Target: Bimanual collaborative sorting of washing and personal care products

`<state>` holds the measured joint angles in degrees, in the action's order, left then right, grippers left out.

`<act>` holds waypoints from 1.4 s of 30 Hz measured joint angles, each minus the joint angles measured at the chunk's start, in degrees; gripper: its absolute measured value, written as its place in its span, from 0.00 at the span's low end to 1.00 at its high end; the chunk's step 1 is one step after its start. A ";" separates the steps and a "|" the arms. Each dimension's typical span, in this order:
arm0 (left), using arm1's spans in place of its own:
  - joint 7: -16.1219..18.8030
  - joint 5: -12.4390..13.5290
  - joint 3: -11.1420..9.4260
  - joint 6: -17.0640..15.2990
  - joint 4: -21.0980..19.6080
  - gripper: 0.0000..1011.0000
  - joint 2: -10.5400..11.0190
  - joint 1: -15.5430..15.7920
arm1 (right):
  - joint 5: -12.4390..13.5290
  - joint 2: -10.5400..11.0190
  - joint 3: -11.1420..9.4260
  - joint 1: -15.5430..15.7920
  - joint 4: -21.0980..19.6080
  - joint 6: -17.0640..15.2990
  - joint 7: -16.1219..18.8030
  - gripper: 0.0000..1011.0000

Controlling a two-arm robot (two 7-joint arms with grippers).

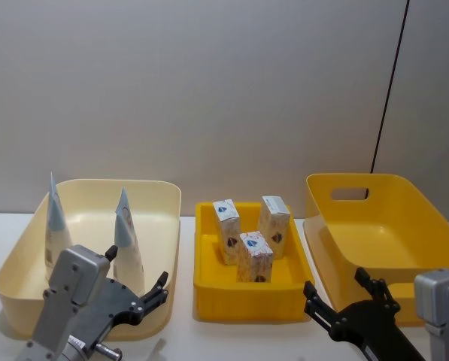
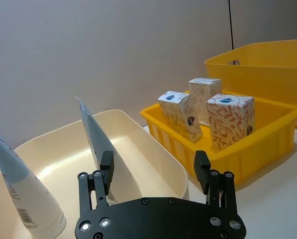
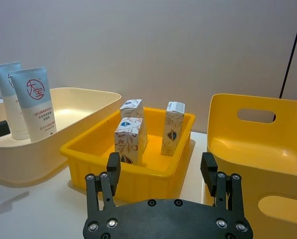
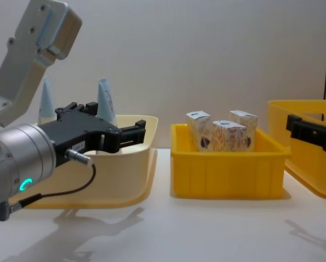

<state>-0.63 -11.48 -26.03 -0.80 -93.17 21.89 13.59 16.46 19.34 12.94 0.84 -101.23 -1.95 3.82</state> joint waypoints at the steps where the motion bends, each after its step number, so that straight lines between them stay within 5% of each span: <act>1: 0.00 0.00 0.00 0.00 0.00 0.99 0.00 0.00 | 0.00 0.00 0.00 0.01 0.00 0.00 0.00 0.99; 42: 0.00 0.00 0.00 0.00 0.00 0.99 0.00 0.00 | 0.00 0.00 0.00 0.00 0.00 0.00 0.00 0.99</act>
<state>-0.63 -11.48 -26.03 -0.80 -93.18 21.89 13.59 16.46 19.34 12.94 0.84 -101.23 -1.95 3.82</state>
